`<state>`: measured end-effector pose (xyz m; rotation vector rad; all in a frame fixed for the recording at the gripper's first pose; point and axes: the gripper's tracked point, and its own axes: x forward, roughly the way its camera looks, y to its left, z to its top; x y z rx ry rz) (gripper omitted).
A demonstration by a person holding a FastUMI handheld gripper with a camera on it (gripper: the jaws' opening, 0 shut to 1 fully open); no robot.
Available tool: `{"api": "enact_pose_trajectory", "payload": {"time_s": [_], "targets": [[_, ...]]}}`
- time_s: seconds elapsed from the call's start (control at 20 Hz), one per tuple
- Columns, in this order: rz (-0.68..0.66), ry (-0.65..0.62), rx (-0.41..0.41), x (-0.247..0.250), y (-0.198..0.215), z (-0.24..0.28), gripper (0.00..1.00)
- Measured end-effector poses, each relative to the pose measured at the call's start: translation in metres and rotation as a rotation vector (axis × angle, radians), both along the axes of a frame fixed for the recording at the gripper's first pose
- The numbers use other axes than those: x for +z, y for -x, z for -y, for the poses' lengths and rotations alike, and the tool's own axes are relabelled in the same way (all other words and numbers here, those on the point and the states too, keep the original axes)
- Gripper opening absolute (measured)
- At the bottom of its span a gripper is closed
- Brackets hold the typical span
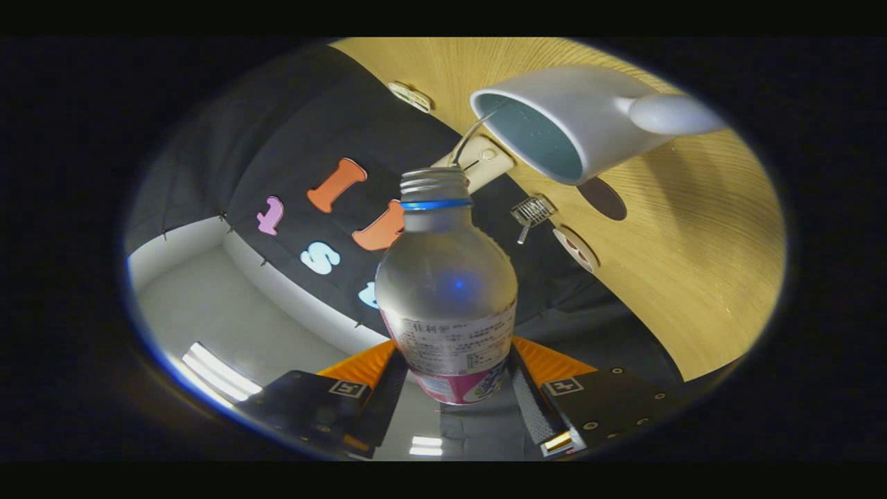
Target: Take the bottle from table, then pour the juice into the cup, finally place the bottle on the coaster
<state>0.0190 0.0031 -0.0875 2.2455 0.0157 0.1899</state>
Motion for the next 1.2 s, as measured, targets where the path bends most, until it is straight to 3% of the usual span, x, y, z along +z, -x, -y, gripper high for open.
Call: {"api": "enact_pose_trajectory", "payload": {"time_s": [0.65, 1.2], "targets": [[0.011, -0.014, 0.014, 0.0, 0.001, 0.003, 0.77], [-0.213, 0.37, 0.105, -0.068, -0.004, -0.015, 0.77]]}}
